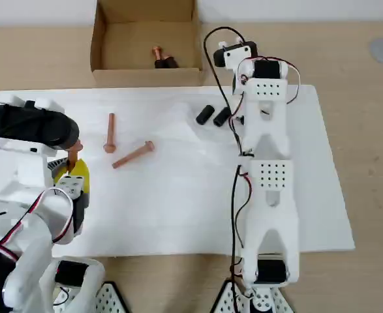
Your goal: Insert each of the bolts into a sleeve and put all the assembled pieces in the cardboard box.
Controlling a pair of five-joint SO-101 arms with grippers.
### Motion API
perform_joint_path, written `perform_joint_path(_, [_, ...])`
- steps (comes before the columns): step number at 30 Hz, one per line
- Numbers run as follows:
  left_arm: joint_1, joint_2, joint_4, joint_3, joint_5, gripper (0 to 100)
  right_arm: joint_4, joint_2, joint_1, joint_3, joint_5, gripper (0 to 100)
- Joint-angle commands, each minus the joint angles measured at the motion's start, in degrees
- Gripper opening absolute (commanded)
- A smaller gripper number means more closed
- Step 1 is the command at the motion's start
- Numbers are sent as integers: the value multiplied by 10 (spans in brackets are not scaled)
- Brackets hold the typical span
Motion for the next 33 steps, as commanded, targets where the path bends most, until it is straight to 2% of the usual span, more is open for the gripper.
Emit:
perform_joint_path(1, [-7, -2, -9, 0, -4, 7, 20, -58, 0, 23, 1, 10])
perform_joint_path(6, [-7, -2, -12, 27, -4, 8, 20, -190, 0, 78, -11, 10])
perform_joint_path(16, [-7, -2, -25, 43, -1, 9, 18, -565, -26, 458, -27, 10])
perform_joint_path(22, [-7, -2, -49, 43, 1, 9, 18, -764, -38, 586, -30, 10])
perform_joint_path(29, [-8, -2, -73, 76, 6, 9, 18, -979, -107, 686, -31, 10])
perform_joint_path(33, [-8, -2, -118, 106, 49, 8, -15, -1081, -169, 772, -31, 10])
